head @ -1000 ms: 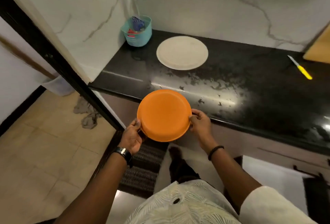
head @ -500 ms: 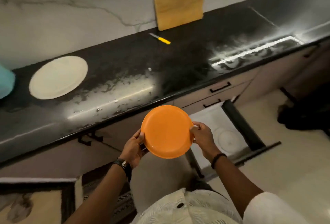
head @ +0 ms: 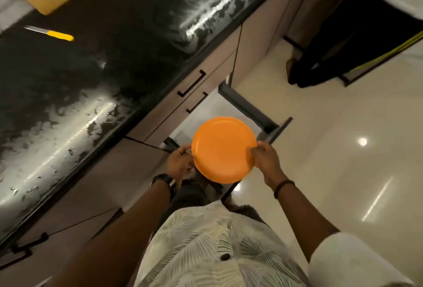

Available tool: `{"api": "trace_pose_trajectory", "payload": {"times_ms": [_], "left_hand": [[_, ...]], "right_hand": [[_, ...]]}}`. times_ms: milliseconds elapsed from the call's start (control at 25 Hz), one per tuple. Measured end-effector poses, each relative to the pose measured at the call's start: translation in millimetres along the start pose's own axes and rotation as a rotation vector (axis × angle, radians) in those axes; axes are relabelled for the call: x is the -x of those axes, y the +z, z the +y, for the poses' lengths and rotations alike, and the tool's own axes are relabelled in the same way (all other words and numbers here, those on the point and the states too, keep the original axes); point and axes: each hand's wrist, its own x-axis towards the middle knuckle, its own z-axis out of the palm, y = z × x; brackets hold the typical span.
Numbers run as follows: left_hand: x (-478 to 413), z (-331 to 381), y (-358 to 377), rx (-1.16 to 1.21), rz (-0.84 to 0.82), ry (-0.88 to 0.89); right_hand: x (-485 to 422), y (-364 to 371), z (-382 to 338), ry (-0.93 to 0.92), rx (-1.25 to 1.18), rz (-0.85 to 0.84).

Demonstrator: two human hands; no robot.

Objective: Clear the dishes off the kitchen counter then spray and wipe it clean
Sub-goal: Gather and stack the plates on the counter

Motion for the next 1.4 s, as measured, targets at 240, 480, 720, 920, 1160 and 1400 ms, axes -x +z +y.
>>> {"api": "trace_pose_trajectory", "payload": {"times_ms": [240,480,720,920,1160,1400], "left_hand": [[-108.3,10.2,30.0,-0.029,-0.177,-0.229],[-200.7,6.7,60.3,-0.252,-0.189,-0.340],[-362.6,-74.1,92.6,-0.338,-0.081,-0.437],[-513.5,-138.2,130.5,-0.265,0.012,-0.464],[-619.0,-155.3,164.2,-0.249,0.067,-0.349],[-622.3,-164.3,167.6,-0.286,0.084,-0.292]], "right_hand": [[-78.1,5.6,-0.1,0.143,-0.016,0.043],[-184.3,39.9,20.0,0.230,0.023,0.110],[-363.1,98.7,111.8,0.238,0.136,-0.068],[-511.5,128.8,169.2,0.065,0.360,-0.269],[-630.8,155.2,160.8,-0.167,0.454,-0.243],[-627.5,157.6,169.4,-0.145,0.569,-0.271]]}}
